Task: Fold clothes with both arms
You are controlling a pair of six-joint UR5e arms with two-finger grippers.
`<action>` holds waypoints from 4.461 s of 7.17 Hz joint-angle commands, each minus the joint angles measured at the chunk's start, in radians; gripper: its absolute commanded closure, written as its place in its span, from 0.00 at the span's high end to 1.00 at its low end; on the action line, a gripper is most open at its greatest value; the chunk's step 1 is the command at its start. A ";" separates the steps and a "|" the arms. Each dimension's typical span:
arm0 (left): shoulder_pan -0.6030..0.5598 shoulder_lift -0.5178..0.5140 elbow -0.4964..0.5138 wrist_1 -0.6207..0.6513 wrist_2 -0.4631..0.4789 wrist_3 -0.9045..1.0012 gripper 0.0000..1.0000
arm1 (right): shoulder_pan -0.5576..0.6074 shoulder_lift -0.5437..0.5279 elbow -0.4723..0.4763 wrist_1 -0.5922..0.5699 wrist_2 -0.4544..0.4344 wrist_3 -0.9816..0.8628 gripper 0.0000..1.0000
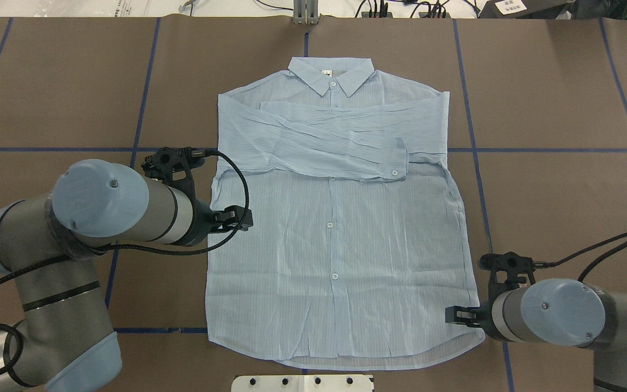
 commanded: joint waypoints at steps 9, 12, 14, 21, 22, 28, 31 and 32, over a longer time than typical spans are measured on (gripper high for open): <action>0.000 -0.006 0.000 0.000 0.000 0.000 1.00 | -0.013 -0.026 -0.002 0.002 0.047 -0.024 0.45; -0.002 -0.009 -0.003 0.000 0.002 0.000 1.00 | -0.011 -0.032 -0.007 0.005 0.047 -0.033 0.44; 0.000 -0.009 -0.006 0.000 0.000 0.000 1.00 | -0.010 -0.031 -0.007 0.005 0.048 -0.035 0.37; -0.003 0.006 -0.008 -0.003 0.000 -0.003 1.00 | -0.010 -0.009 0.045 0.005 0.030 -0.009 0.00; 0.003 0.027 -0.012 -0.014 0.002 -0.006 1.00 | -0.008 0.004 0.045 0.005 0.031 -0.007 0.00; 0.311 0.143 0.000 -0.075 0.107 -0.385 0.84 | -0.004 0.026 0.045 0.005 -0.013 -0.009 0.00; 0.323 0.132 0.020 -0.041 0.107 -0.385 0.75 | -0.001 0.038 0.041 0.005 -0.015 -0.009 0.00; 0.325 0.134 0.022 -0.041 0.107 -0.385 0.74 | -0.001 0.038 0.041 0.005 -0.015 -0.009 0.00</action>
